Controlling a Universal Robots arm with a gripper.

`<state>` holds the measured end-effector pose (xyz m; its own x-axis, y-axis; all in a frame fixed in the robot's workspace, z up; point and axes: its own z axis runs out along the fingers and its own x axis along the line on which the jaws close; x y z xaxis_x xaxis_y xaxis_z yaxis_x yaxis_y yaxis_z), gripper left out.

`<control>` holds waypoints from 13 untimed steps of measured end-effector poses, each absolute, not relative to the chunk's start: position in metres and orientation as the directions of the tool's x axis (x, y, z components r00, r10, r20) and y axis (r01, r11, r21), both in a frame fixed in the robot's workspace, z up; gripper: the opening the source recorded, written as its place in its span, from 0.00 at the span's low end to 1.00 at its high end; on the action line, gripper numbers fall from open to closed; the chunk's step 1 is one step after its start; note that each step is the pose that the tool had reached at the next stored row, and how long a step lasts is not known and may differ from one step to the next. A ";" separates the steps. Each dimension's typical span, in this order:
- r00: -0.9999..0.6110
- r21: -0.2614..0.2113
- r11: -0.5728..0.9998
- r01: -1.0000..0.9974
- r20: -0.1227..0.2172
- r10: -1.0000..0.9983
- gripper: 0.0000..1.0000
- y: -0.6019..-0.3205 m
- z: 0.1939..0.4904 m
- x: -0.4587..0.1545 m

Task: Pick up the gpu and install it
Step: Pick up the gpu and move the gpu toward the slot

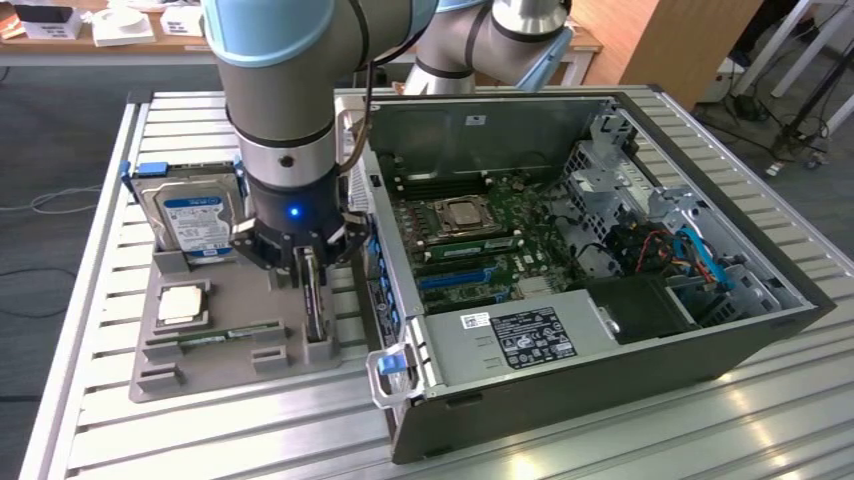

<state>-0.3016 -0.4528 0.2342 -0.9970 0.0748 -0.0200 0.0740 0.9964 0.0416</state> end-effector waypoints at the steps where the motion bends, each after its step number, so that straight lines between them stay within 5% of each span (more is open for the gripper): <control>1: -0.997 0.042 0.996 0.074 -0.020 0.075 0.37 -0.453 0.234 -0.302; 13: -0.997 0.041 0.996 0.074 -0.020 0.075 0.37 -0.453 0.230 -0.302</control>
<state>-0.3016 -0.4529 0.2303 -0.9970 0.0748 -0.0198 0.0739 0.9964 0.0414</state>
